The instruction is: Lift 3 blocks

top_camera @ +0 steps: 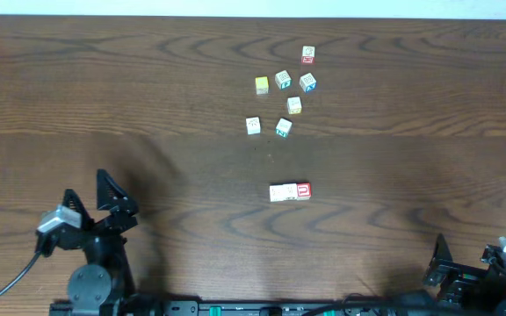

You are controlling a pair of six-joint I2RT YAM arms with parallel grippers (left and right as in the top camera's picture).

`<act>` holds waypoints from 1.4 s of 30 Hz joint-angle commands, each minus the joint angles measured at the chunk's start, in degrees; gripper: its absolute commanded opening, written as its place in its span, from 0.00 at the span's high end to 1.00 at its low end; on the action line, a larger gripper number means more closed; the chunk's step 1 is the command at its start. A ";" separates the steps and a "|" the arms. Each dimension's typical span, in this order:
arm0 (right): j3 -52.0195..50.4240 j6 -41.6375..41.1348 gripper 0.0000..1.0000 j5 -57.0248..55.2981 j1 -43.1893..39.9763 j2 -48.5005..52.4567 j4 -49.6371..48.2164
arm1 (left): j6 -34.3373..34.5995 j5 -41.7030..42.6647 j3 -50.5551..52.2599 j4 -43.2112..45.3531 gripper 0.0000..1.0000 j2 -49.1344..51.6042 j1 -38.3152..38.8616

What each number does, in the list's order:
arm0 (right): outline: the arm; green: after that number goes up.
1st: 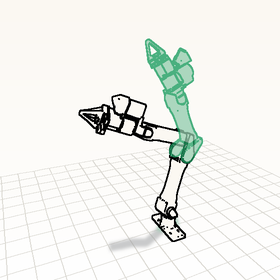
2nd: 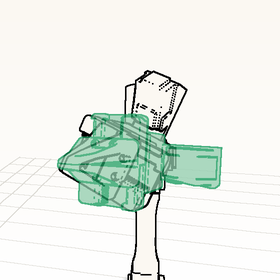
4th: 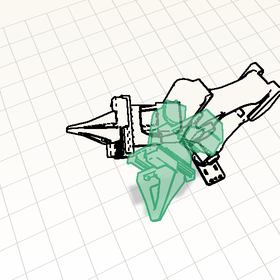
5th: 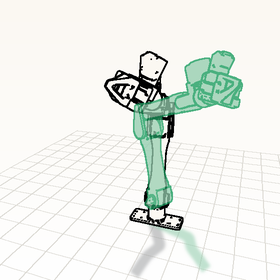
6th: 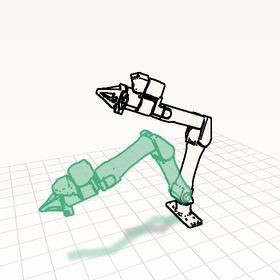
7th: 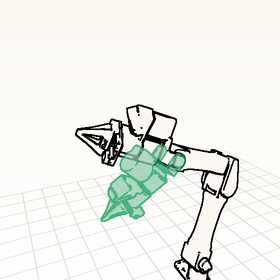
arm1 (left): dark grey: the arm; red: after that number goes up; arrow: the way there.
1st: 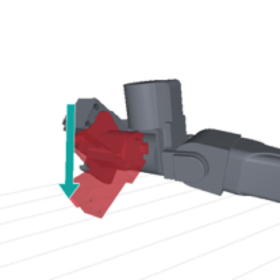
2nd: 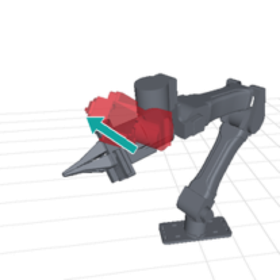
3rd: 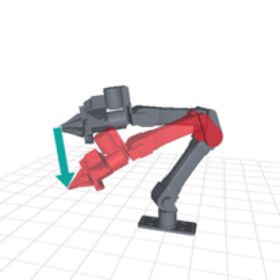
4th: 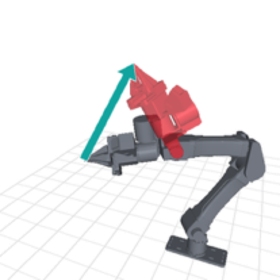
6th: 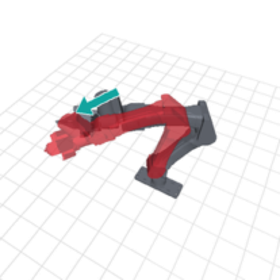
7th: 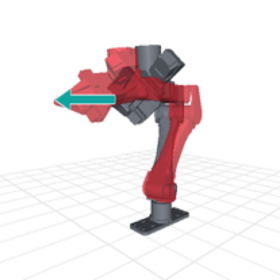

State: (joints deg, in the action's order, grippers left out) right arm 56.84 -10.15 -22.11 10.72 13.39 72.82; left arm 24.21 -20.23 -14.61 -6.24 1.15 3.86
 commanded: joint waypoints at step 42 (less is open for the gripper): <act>0.04 2.62 0.01 -3.23 -0.42 0.37 0.00 | -5.09 3.08 12.68 -0.46 0.23 -0.92 -2.86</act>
State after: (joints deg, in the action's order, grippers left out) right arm 56.84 -10.00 -22.20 10.72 13.50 72.84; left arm 20.49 -17.85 -3.60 -6.11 0.58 1.28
